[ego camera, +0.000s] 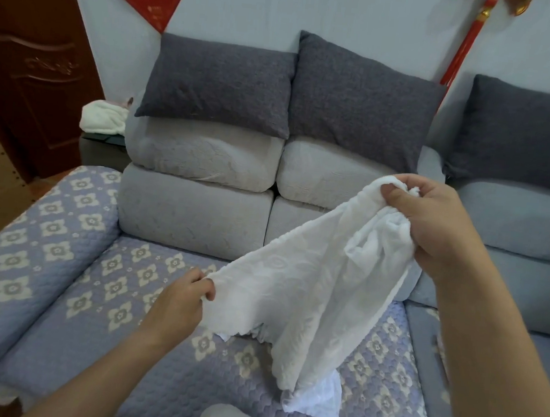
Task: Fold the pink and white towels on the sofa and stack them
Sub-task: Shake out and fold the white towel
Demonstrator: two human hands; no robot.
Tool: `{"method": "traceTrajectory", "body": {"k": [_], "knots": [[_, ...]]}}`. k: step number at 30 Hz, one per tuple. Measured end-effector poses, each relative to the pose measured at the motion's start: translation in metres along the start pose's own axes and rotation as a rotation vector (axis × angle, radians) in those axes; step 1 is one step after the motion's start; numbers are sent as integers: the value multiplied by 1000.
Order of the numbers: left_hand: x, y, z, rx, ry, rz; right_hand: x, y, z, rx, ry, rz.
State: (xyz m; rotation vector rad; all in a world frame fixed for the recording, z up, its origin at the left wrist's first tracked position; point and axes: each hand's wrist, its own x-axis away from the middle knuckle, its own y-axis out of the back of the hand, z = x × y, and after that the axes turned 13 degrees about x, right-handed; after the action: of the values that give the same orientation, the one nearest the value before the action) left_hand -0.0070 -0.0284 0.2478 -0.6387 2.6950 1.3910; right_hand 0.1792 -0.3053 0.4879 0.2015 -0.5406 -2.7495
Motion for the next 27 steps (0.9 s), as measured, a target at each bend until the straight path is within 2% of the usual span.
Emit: {"method": "traceTrajectory", "body": {"k": [2, 6, 7, 8, 9, 10, 13, 14, 17, 19, 23, 27], "knots": [[-1, -14, -10, 64, 52, 37, -3, -1, 0, -29, -38, -3], [-17, -54, -67, 64, 4, 396, -6, -13, 9, -88, -66, 50], [-21, -60, -81, 18, -46, 412, -5, -15, 12, -87, -56, 64], [-25, -63, -90, -29, -98, 393, -5, -15, 15, -85, -44, 78], [-30, -64, -93, -63, -77, 378, -4, -15, 17, -87, -30, 93], [-35, -66, -93, -75, -21, 289, -3, -14, 19, -94, -17, 106], [-51, -57, -85, 163, 263, -29, 1, -9, 21, -116, -1, 111], [-55, -60, -79, 201, 260, -39, 2, -8, 21, -119, -2, 112], [-50, -74, -62, 270, 68, 274, 4, -6, 18, -124, -18, 128], [-39, -86, -49, 202, -36, 467, 5, -4, 16, -122, -28, 138], [-31, -90, -57, 212, -140, 619, 6, -2, 13, -115, -29, 153], [-26, -100, -67, 301, -62, 813, 1, 0, 8, -127, -58, 98]]}}
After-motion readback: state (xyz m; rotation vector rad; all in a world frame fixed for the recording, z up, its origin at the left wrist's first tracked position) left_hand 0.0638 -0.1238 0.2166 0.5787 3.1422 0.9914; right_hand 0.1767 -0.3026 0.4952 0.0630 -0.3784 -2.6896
